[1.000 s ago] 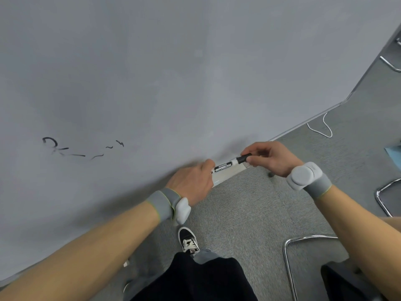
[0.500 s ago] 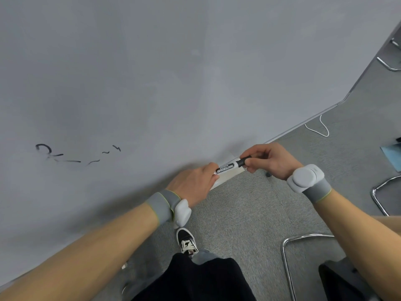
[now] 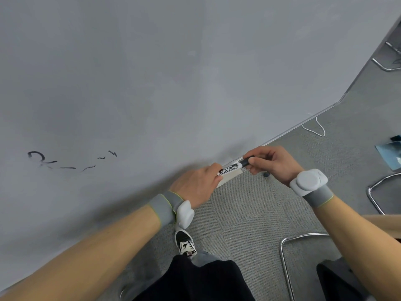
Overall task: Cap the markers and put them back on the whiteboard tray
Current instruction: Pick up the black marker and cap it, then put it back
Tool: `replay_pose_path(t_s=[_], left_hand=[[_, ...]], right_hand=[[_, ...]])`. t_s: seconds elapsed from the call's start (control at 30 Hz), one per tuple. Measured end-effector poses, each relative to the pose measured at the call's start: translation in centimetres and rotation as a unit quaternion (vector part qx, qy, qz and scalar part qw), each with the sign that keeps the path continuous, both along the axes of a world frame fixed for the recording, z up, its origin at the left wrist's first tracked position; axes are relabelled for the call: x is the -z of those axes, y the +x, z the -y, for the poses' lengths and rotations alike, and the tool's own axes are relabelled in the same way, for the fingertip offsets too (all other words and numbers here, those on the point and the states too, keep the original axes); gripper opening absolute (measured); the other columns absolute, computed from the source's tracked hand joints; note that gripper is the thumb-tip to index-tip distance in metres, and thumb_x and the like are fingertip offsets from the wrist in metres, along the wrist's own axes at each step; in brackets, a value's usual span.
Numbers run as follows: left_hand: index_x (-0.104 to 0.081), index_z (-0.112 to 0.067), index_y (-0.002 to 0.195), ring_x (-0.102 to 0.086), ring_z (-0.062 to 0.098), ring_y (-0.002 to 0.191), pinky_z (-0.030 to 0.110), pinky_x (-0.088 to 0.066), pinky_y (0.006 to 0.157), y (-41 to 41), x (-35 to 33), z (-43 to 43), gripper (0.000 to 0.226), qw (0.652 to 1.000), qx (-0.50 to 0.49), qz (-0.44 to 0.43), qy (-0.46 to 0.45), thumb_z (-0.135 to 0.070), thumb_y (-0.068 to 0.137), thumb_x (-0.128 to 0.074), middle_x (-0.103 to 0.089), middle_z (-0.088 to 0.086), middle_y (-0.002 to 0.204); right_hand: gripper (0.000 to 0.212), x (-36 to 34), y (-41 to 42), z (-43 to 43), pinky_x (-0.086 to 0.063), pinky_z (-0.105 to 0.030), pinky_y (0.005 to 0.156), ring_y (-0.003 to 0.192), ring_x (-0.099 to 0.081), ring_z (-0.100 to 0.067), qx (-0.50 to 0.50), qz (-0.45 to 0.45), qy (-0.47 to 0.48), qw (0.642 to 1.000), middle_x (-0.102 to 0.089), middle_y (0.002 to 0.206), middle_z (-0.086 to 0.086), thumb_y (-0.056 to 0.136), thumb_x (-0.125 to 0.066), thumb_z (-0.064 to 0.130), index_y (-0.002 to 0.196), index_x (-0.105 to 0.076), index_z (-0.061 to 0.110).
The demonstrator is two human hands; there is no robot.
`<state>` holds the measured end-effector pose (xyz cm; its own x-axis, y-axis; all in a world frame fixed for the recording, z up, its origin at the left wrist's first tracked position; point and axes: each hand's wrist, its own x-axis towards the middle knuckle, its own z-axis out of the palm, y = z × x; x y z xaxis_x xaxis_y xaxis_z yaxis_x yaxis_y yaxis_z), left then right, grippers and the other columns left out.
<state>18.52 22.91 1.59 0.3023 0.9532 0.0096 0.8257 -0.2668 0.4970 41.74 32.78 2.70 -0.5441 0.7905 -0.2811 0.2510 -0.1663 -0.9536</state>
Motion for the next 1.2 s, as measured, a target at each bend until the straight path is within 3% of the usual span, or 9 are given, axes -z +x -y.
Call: replay_pose_path(t_s=[0.3,0.47,0.63,0.73,0.8,0.9,1.0,1.2], left_hand=[[-0.046,-0.009,0.112,-0.058,0.04,0.073,0.036,-0.035,0.055,0.6,-0.1,0.0,0.023,0.999,-0.019,0.03,0.001,-0.027,0.098,-0.042,-0.066,0.015,0.094],[-0.048,-0.008,0.111,-0.058,0.04,0.074,0.038,-0.038,0.056,0.3,0.1,0.1,0.022,0.999,-0.017,0.036,-0.007,-0.025,0.098,-0.042,-0.066,0.017,0.091],[-0.05,-0.008,0.11,-0.058,0.039,0.074,0.035,-0.032,0.055,0.1,0.7,0.2,0.023,0.998,-0.03,0.041,-0.021,-0.025,0.098,-0.044,-0.067,0.018,0.089],[-0.047,-0.009,0.105,-0.059,0.038,0.074,0.035,-0.034,0.053,0.1,1.5,0.5,0.021,0.998,-0.027,0.022,-0.045,-0.029,0.097,-0.043,-0.066,0.016,0.089],[-0.047,-0.012,0.106,-0.06,0.037,0.081,0.042,-0.046,0.059,0.1,1.8,0.6,0.023,0.998,-0.029,-0.012,-0.059,-0.032,0.097,-0.043,-0.065,0.013,0.097],[-0.051,-0.015,0.108,-0.059,0.03,0.091,0.044,-0.051,0.069,-0.1,2.3,0.3,0.025,0.995,-0.046,-0.07,-0.046,-0.036,0.095,-0.045,-0.057,0.007,0.106],[-0.053,-0.014,0.104,-0.056,0.026,0.095,0.038,-0.045,0.06,0.1,3.3,0.4,0.024,0.989,-0.044,-0.139,-0.024,-0.035,0.094,-0.046,-0.052,0.007,0.108],[-0.055,-0.01,0.102,-0.054,0.026,0.101,0.038,-0.047,0.059,0.5,5.5,0.6,0.015,0.974,-0.031,-0.221,-0.027,-0.018,0.091,-0.049,-0.052,0.009,0.109]], right_hand=[[0.016,0.6,-0.6,0.5,-0.057,-0.022,0.06,0.062,-0.07,-0.016,0.05,-0.041,-0.024,0.998,-0.076,0.076,-0.007,0.09,-0.057,-0.002,0.094,-0.071,0.005],[0.013,1.5,-0.9,0.8,-0.058,-0.026,0.062,0.066,-0.069,-0.022,0.049,-0.052,-0.04,0.997,-0.073,0.083,-0.02,0.088,-0.061,0.001,0.095,-0.072,0.002],[0.013,2.4,-1.4,0.8,-0.058,-0.027,0.061,0.064,-0.069,-0.021,0.048,-0.053,-0.059,0.996,-0.074,0.077,-0.014,0.089,-0.061,0.001,0.094,-0.073,0.003],[0.011,2.4,-1.8,0.3,-0.058,-0.026,0.065,0.068,-0.069,-0.019,-0.013,0.018,-0.037,0.999,-0.075,0.074,-0.008,0.088,-0.065,0.004,0.092,-0.074,0.009],[0.009,2.6,-2.5,-0.1,-0.057,-0.023,0.064,0.065,-0.067,-0.014,-0.046,0.082,0.009,0.996,-0.074,0.07,0.001,0.086,-0.069,0.008,0.089,-0.074,0.015],[0.011,3.2,-3.3,-0.8,-0.051,-0.021,0.059,0.058,-0.059,-0.007,-0.057,0.166,0.067,0.982,-0.067,0.062,0.006,0.08,-0.074,0.018,0.088,-0.073,0.025],[0.015,4.7,-3.5,-0.7,-0.045,-0.019,0.061,0.057,-0.052,-0.005,-0.063,0.249,0.118,0.959,-0.062,0.068,0.002,0.073,-0.079,0.027,0.083,-0.071,0.035],[0.019,6.7,-4.3,0.2,-0.042,-0.013,0.059,0.064,-0.057,-0.002,-0.028,0.295,0.147,0.944,-0.065,0.072,0.008,0.066,-0.081,0.032,0.082,-0.07,0.032]])
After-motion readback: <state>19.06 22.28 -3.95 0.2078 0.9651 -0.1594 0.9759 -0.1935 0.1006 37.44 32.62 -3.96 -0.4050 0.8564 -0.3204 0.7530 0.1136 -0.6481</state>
